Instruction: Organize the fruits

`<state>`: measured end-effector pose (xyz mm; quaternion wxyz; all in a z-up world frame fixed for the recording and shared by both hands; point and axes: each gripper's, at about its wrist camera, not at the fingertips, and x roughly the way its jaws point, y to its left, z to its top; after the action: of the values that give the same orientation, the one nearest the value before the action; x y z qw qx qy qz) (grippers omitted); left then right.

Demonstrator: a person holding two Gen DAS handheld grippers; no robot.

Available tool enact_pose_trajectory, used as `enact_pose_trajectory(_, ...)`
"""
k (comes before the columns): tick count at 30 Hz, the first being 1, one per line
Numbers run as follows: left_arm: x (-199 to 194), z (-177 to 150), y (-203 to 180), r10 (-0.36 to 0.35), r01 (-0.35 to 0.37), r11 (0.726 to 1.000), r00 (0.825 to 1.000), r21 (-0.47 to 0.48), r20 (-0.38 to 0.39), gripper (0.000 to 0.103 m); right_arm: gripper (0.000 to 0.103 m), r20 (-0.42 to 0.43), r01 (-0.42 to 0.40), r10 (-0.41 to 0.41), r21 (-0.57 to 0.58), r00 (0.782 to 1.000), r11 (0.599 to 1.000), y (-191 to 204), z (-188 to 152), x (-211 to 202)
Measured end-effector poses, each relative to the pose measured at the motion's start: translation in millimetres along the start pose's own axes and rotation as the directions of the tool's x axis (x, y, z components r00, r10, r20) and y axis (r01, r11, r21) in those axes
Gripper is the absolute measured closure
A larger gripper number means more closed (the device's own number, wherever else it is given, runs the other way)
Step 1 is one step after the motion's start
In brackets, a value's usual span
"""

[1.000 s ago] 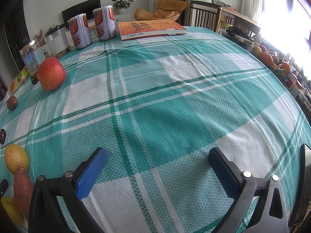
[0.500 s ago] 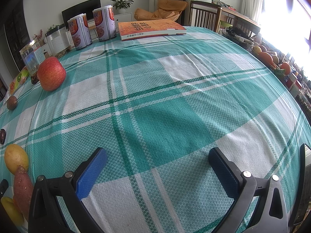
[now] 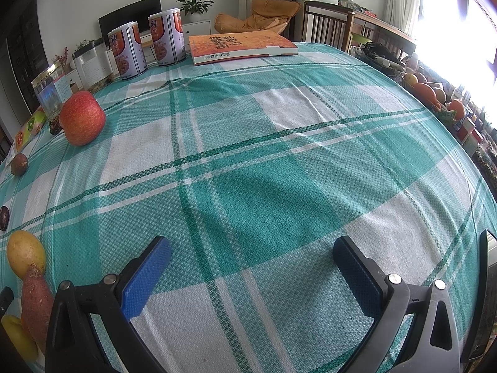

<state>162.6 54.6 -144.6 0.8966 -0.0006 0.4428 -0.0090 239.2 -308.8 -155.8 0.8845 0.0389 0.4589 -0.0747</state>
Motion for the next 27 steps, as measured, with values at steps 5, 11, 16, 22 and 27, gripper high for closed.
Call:
enact_pose_trajectory(5,0,0,4,-0.017,0.017,1.0,1.0,-0.013,0.004,0.006,0.0,0.0,0.0,0.0,0.0,1.0,1.0,0,0,0)
enact_pose_trajectory(11,-9,4,31,-0.125,0.127,0.984,0.992,-0.122,0.02,0.006,0.0,0.0,0.0,0.0,0.0,1.0,1.0,0,0,0)
enact_pose_trajectory(16,3,43,56,-0.046,0.05,0.973,0.999,-0.227,0.027,0.007,0.0,0.0,0.0,0.0,0.0,1.0,1.0,0,0,0)
enact_pose_trajectory(22,45,84,51,0.018,-0.023,0.987,0.999,-0.161,-0.031,0.009,0.0,0.0,0.0,0.0,0.0,1.0,1.0,0,0,0)
enact_pose_trajectory(27,60,86,44,0.086,-0.089,0.99,0.996,-0.105,-0.03,0.041,0.0,0.0,0.0,0.0,0.0,1.0,1.0,0,1,0)
